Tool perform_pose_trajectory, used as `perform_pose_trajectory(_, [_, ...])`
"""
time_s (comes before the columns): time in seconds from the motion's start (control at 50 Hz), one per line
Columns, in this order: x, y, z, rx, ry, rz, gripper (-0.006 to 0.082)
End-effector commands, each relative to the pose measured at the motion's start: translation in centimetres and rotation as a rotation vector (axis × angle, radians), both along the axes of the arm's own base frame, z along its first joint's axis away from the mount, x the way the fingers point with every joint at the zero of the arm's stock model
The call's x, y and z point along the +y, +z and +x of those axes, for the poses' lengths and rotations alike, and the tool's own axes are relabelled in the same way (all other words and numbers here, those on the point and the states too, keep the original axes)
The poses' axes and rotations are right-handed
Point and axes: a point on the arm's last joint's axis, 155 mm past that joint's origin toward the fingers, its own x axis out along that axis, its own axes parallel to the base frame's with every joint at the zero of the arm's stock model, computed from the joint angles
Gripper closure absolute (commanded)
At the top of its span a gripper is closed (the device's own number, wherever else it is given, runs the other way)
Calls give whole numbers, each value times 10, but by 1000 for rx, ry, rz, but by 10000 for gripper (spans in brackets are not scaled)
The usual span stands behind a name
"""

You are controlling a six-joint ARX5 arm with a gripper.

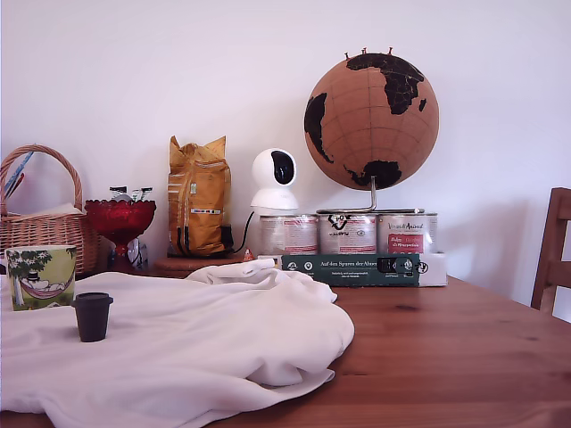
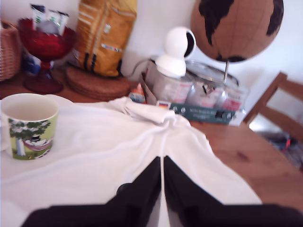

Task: Pick the grey coffee capsule and place it inside the green coffee cup

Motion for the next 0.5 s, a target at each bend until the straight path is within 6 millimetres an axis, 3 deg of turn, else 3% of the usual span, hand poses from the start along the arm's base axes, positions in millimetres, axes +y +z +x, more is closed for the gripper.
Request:
perform_pose_trajectory(0.0, [-8, -29, 8, 116, -36, 37, 781])
perform_pose_trajectory(0.18, [-22, -64, 24, 265, -98, 122, 773])
perform_pose_trajectory(0.24, [-23, -73, 30, 296, -101, 155, 728])
perform_pose_trajectory(0.48, [-26, -96, 49, 359, -104, 270, 321])
